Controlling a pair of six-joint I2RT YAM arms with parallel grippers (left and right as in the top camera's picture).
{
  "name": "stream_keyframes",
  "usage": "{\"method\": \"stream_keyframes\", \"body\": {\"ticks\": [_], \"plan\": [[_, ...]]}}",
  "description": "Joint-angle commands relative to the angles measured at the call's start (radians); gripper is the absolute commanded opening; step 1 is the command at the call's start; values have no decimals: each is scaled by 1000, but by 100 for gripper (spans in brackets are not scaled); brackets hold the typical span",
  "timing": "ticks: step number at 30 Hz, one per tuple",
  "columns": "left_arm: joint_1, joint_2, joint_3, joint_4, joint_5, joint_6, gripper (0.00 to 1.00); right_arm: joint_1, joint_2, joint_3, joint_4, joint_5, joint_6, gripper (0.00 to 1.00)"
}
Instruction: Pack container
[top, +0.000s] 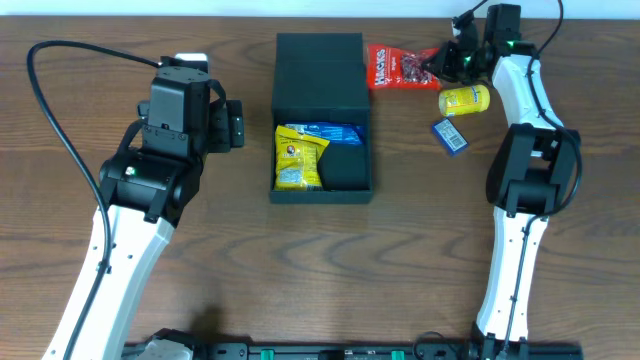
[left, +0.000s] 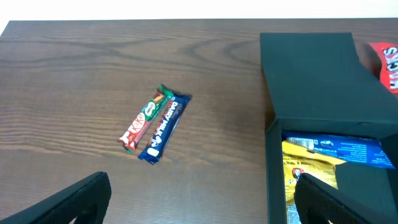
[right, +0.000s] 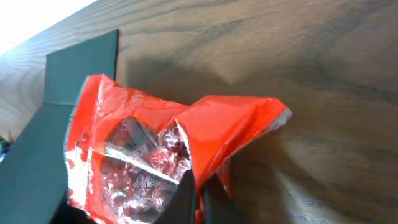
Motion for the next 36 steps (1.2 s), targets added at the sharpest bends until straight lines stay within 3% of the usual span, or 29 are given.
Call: {"method": "stream_keyframes", "body": {"ticks": [1, 10, 18, 24, 27, 31, 36], "plan": [[5, -6, 8, -1, -4, 15, 95, 17, 27, 3, -6, -17, -3, 1], [5, -6, 8, 1, -6, 19, 96, 0, -101, 10, -10, -38, -9, 1], [54, -6, 8, 30, -7, 51, 96, 2, -367, 10, -115, -45, -171, 1], [116, -6, 8, 51, -7, 80, 95, 25, -461, 10, -294, -230, -368, 1], [153, -6, 8, 58, -3, 119, 95, 63, -465, 10, -473, -292, -557, 1], [195, -6, 8, 60, -2, 167, 95, 149, -465, 10, -675, -277, -821, 1], [261, -6, 8, 69, 69, 216, 95, 325, -465, 10, -715, -88, -945, 1]]}}
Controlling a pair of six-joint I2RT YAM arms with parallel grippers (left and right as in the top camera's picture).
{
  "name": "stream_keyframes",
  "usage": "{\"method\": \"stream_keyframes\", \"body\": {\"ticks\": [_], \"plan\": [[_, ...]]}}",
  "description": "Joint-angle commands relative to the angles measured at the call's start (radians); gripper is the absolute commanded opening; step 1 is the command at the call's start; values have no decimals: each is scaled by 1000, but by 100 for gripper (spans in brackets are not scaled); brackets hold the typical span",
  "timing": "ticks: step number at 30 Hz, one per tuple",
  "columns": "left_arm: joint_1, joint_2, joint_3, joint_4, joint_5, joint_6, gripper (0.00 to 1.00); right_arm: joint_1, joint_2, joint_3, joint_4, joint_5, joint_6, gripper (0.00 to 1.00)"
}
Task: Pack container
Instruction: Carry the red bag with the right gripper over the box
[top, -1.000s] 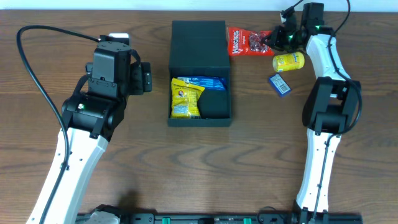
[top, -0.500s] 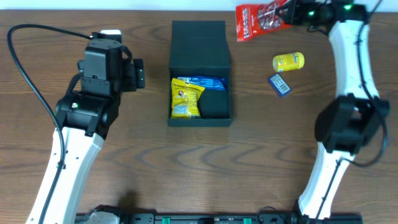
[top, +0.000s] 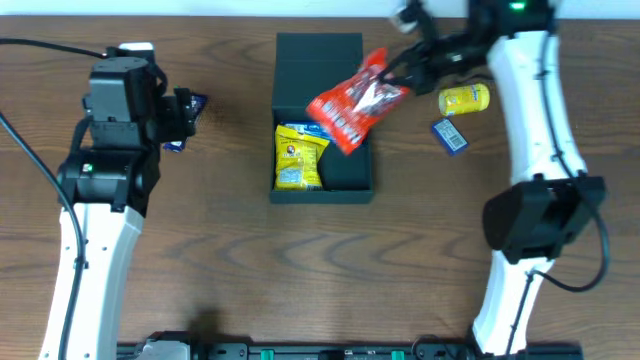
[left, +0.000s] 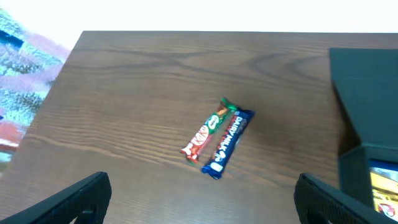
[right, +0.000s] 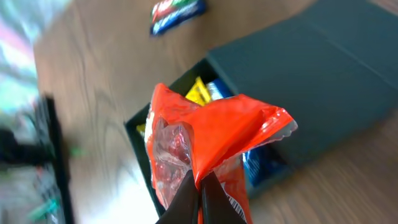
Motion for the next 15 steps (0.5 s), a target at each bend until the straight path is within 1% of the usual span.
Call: {"method": "stream_keyframes", "body": {"ticks": [1, 3, 6, 15], "plan": [[40, -6, 8, 11, 76, 56, 95, 100, -2, 6, -4, 89, -160, 1], [66, -6, 8, 14, 119, 62, 95, 155, -1, 6, -4, 139, -191, 1], [94, -6, 8, 14, 127, 63, 95, 208, 10, 6, 6, 173, -212, 1], [119, -6, 8, 26, 146, 118, 95, 250, 87, 6, 43, 156, -215, 1]]}}
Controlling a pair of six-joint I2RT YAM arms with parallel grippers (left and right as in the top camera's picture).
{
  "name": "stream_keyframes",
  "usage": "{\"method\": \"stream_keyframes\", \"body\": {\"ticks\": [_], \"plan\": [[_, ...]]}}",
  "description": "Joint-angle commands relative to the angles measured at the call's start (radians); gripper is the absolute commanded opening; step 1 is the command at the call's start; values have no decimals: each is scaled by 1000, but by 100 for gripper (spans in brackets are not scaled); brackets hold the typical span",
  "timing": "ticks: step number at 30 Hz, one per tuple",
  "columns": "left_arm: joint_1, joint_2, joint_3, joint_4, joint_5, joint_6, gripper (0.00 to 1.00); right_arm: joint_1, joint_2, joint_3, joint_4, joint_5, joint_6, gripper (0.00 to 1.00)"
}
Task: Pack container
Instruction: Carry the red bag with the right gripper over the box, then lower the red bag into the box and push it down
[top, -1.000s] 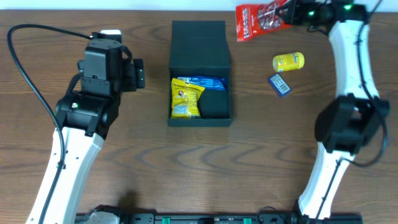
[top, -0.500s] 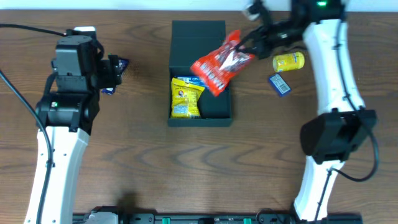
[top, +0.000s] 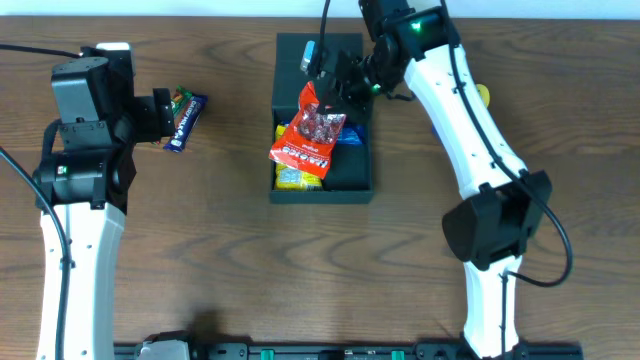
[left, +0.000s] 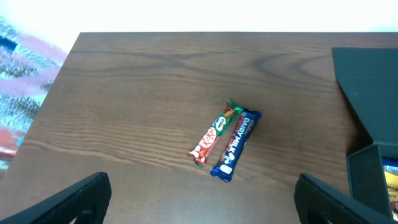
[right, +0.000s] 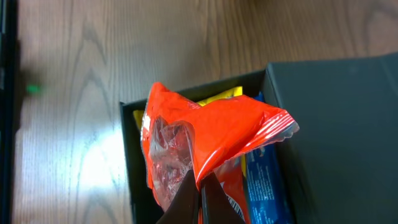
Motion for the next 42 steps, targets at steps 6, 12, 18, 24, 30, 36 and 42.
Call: {"method": "stream_keyframes", "body": {"ticks": [6, 12, 18, 24, 30, 36, 42], "plan": [[5, -6, 8, 10, 16, 53, 95, 48, 85, 6, 2, 4, -18, 1], [5, -6, 8, 12, 16, 53, 95, 90, 101, 6, 2, 118, -18, 1], [5, -6, 8, 12, 15, 53, 95, 118, 104, 6, -9, 203, -18, 1], [5, -6, 8, 12, 15, 53, 95, 123, 104, 6, 7, 322, 16, 1], [5, -6, 8, 13, 16, 53, 95, 143, 103, 6, 23, 386, 16, 1], [5, -6, 8, 29, 11, 53, 95, 186, 103, 6, 82, 419, 15, 1], [5, -6, 8, 46, 11, 60, 96, 238, 103, 6, 71, 434, -7, 1]]}}
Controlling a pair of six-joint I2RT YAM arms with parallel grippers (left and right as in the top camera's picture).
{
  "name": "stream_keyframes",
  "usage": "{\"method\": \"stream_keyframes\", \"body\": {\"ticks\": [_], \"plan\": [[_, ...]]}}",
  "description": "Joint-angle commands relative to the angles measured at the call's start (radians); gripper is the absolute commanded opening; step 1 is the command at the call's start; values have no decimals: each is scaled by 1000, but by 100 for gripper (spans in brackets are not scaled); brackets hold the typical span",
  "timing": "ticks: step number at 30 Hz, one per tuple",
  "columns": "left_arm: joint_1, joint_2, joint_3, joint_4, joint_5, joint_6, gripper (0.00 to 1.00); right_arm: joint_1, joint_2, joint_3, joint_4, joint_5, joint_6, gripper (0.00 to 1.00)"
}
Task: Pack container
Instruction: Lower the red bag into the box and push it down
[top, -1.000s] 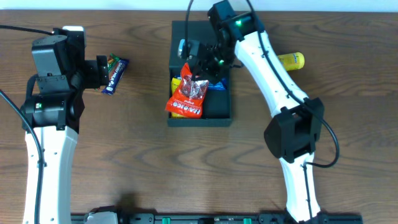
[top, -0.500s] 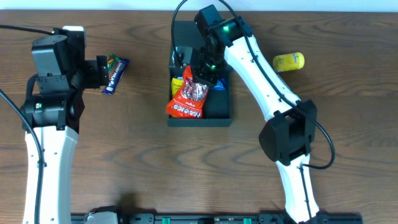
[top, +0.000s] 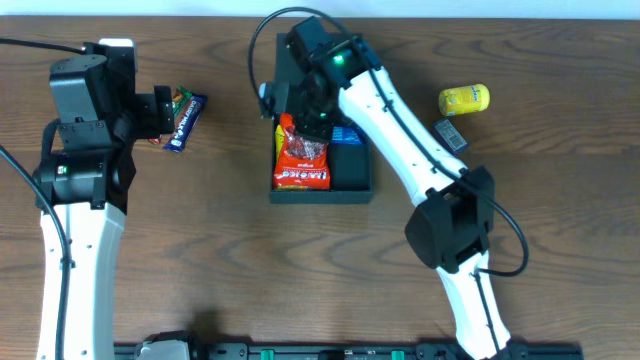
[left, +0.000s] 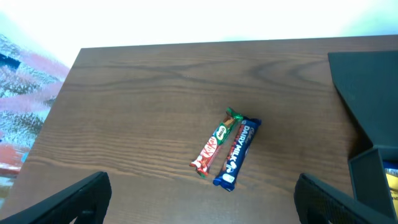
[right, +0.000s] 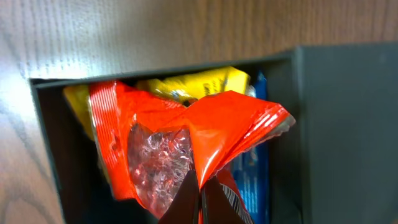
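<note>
The black box (top: 350, 186) stands open at the table's middle, its lid flipped back. My right gripper (right: 200, 198) is shut on the top edge of the red candy bag (top: 301, 155), which lies down in the box's left half over a yellow packet (right: 199, 82) and beside a blue packet (right: 256, 174). My left gripper (left: 200, 200) is open above the left of the table. Ahead of it lie a red-green KitKat bar (left: 217, 137) and a blue Dairy Milk bar (left: 237, 152), side by side.
A yellow pouch (top: 464, 99) and a small blue packet (top: 450, 135) lie on the wood right of the box. The box's lid (left: 367, 87) shows at the right of the left wrist view. The table's far edge is close behind.
My right gripper has lowered the red bag from just above the box down into its left half. My left gripper has hardly shifted over the two bars.
My right gripper was shut on the red bag lying on the table right of the lid. Then it held the bag in the air over the box, then lower above the opening, and now inside it. My left arm swung from beside the box out to the two bars.
</note>
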Motion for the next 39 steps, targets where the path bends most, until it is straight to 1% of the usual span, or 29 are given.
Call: {"method": "stream_keyframes", "body": {"ticks": [1, 3, 4, 5, 6, 8, 9, 12, 15, 17, 18, 20, 22, 25, 32, 35, 39], "plan": [[5, -6, 8, 13, 3, 22, 95, 29, 19, 6, -8, 8, -8, 1], [5, -6, 8, 17, 3, 22, 95, 35, 19, 6, -13, 16, -8, 3], [5, -6, 8, 18, 3, 22, 95, 37, 19, 6, -13, 15, -7, 7], [5, -6, 8, 19, 3, 22, 95, 39, 19, 6, -11, 15, -7, 15], [5, -6, 8, 19, 3, 22, 95, 39, 19, 6, -8, 15, -3, 28], [5, -6, 8, 20, 3, 22, 95, 39, 19, 6, 24, 16, 45, 75], [5, -6, 8, 20, 3, 22, 95, 39, 19, 6, 40, 16, 60, 80], [5, -6, 8, 20, 3, 22, 95, 38, 19, 6, 105, 29, 137, 86], [5, -6, 8, 19, 3, 21, 96, 34, 3, 6, 173, 95, 265, 81], [5, -6, 8, 19, 3, 21, 95, 27, -10, 6, 182, 136, 322, 69], [5, -6, 8, 20, 3, 21, 95, 20, -16, 6, 182, 148, 352, 58], [5, -6, 8, 19, 3, 21, 95, -5, -23, 6, 175, 150, 413, 1], [5, -6, 8, 19, 4, 21, 95, -40, -23, 5, 151, 128, 479, 1], [5, -6, 8, 16, 8, 16, 95, -93, -11, 2, 106, 4, 520, 1], [5, -6, 8, 15, 8, 9, 95, -155, 24, -5, 81, -2, 692, 1], [5, -6, 8, 13, 13, 9, 95, -149, 53, -6, 46, -46, 692, 1], [5, -6, 8, 13, 45, 10, 95, -122, 84, -8, 16, -45, 705, 1]]}}
